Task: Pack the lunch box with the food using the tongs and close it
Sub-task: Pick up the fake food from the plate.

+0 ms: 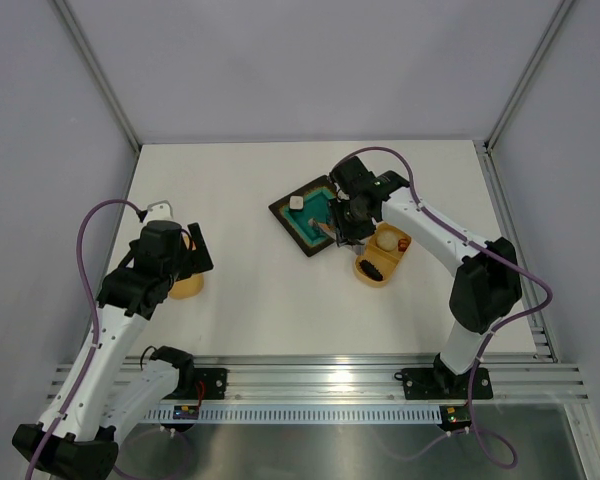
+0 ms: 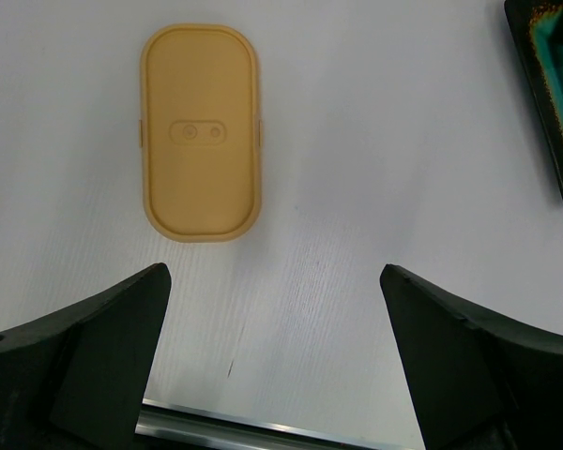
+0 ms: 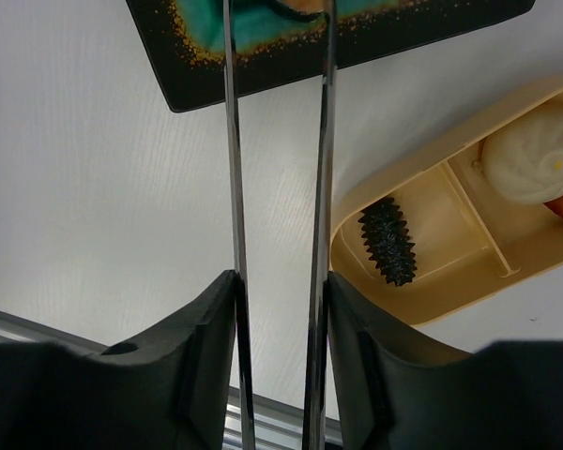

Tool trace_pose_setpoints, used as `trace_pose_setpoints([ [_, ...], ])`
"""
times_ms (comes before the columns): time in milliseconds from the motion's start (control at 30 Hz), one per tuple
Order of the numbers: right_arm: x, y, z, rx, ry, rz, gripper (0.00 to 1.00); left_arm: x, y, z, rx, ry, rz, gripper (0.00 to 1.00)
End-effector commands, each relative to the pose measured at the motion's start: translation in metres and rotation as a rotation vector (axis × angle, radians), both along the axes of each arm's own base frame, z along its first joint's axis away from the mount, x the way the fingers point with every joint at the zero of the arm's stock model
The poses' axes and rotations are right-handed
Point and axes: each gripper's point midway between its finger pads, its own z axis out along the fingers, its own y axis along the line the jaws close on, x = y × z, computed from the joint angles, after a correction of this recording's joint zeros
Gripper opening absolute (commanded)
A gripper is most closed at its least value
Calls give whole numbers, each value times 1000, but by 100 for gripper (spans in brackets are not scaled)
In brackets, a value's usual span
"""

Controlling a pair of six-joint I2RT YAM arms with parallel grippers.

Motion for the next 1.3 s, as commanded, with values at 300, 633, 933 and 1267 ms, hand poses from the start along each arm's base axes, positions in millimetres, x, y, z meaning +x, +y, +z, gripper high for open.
trace_pose_setpoints([
  [300, 12, 8, 30, 62, -69, 5, 23, 8, -1, 16, -16, -65, 12, 99],
  [633, 19, 13, 52, 112, -126, -31, 1, 9, -1, 16, -11, -62, 10, 99],
  [933, 22, 8, 63, 111, -160, -69, 0, 9, 0, 14, -6, -64, 10, 99],
  [1267, 22, 4, 73, 124, -194, -99, 0, 8, 2, 12, 3, -59, 12, 99],
])
